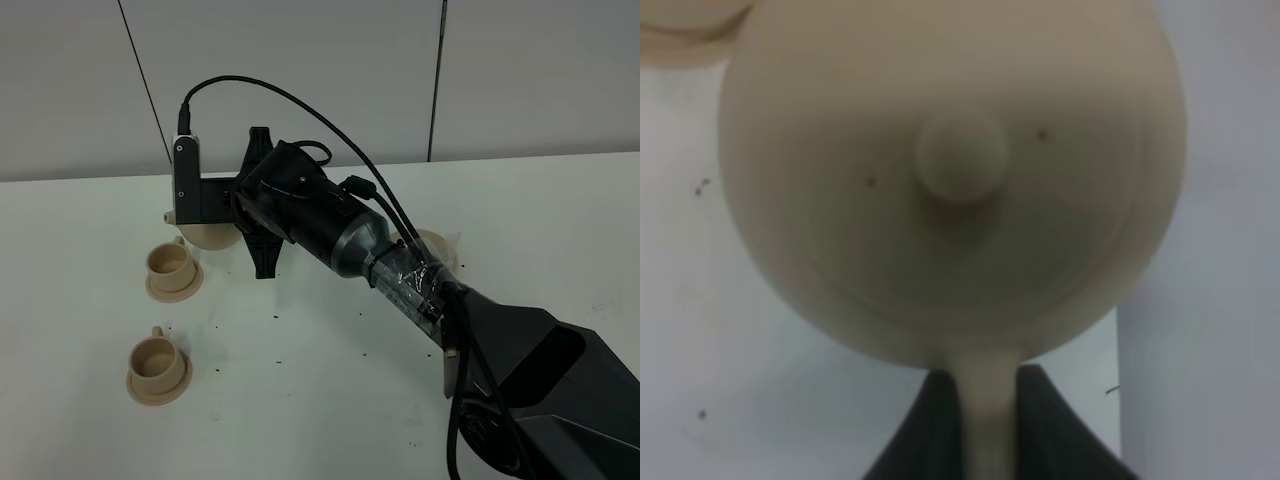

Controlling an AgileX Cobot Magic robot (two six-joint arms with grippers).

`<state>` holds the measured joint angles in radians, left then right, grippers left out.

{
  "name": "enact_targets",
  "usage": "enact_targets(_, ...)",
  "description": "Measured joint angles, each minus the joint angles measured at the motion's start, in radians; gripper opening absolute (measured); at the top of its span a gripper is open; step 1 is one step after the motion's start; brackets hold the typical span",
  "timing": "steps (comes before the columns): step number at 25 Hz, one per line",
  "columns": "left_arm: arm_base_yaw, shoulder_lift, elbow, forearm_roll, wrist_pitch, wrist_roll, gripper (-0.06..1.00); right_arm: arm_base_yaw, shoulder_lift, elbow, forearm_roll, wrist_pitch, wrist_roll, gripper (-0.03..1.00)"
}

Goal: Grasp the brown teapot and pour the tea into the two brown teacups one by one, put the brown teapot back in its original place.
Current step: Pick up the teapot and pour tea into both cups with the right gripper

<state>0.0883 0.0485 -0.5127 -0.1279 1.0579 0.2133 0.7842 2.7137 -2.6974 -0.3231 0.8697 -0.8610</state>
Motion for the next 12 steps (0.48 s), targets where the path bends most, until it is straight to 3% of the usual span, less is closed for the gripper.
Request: enact_targets(12, 0.0, 0.0, 0.0, 0.0, 0.0, 0.0, 0.39, 0.01, 0.0, 0.0, -0.059, -0.044, -0.015, 0.09)
